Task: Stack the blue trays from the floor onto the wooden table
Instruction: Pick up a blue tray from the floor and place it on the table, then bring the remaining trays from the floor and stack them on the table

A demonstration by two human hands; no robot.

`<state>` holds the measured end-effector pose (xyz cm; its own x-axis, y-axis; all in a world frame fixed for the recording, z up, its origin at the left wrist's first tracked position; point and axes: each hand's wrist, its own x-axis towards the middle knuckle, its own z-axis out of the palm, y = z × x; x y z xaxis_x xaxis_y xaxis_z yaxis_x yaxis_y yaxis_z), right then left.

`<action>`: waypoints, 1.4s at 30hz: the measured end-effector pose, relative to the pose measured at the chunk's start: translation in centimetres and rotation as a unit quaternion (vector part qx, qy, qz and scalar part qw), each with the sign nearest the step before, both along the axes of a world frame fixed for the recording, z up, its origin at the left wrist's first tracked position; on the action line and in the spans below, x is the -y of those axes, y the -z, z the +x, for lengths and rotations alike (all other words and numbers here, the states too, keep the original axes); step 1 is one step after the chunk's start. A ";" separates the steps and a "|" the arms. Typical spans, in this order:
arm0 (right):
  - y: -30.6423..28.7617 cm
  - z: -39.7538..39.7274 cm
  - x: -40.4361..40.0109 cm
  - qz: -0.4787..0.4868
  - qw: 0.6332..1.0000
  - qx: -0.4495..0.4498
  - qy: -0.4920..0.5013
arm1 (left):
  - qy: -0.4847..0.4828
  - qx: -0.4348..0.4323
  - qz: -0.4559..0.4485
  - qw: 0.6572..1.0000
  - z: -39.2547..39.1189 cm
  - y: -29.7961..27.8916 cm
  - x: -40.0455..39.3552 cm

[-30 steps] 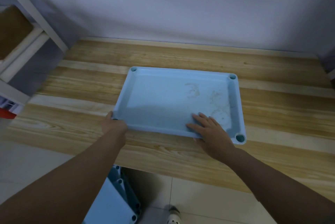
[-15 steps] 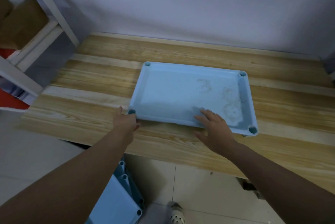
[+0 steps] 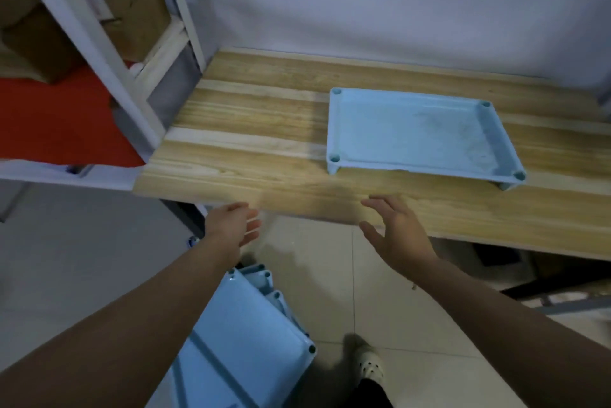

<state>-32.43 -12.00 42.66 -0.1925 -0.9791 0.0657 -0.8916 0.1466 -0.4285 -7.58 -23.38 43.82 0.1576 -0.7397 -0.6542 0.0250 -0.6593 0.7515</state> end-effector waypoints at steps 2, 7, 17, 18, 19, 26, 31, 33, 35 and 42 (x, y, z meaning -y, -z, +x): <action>0.8 3.6 -1.2 0.027 1.000 0.007 0.005 | 0.008 0.008 0.010 1.000 3.4 0.7 -0.8; 5.3 9.5 -3.8 0.104 0.993 0.053 0.013 | 0.037 0.019 0.050 0.998 9.2 3.6 -2.7; 17.7 10.6 -8.1 0.257 0.956 0.127 0.061 | -0.010 0.036 0.142 0.989 11.8 16.3 -8.3; 18.7 10.6 -8.5 0.266 0.953 0.130 0.063 | -0.011 0.034 0.154 0.987 11.8 17.4 -9.0; 19.7 10.6 -8.9 0.275 0.950 0.133 0.065 | -0.013 0.031 0.165 0.986 11.9 18.5 -9.7; 25.8 11.2 -10.2 0.312 0.932 0.162 0.087 | -0.029 0.050 0.205 0.977 12.7 24.0 -12.6; 29.7 11.5 -10.0 0.324 0.924 0.179 0.095 | -0.024 0.052 0.203 0.978 13.1 27.3 -13.1; 31.2 11.3 -9.5 0.321 0.925 0.179 0.097 | -0.026 0.057 0.192 0.979 13.2 28.7 -12.9; 32.7 11.1 -9.0 0.322 0.925 0.176 0.097 | -0.029 0.057 0.179 0.982 13.2 30.1 -12.5; 38.7 11.0 -7.0 0.329 0.923 0.182 0.082 | -0.051 0.067 0.142 0.986 13.1 35.4 -10.9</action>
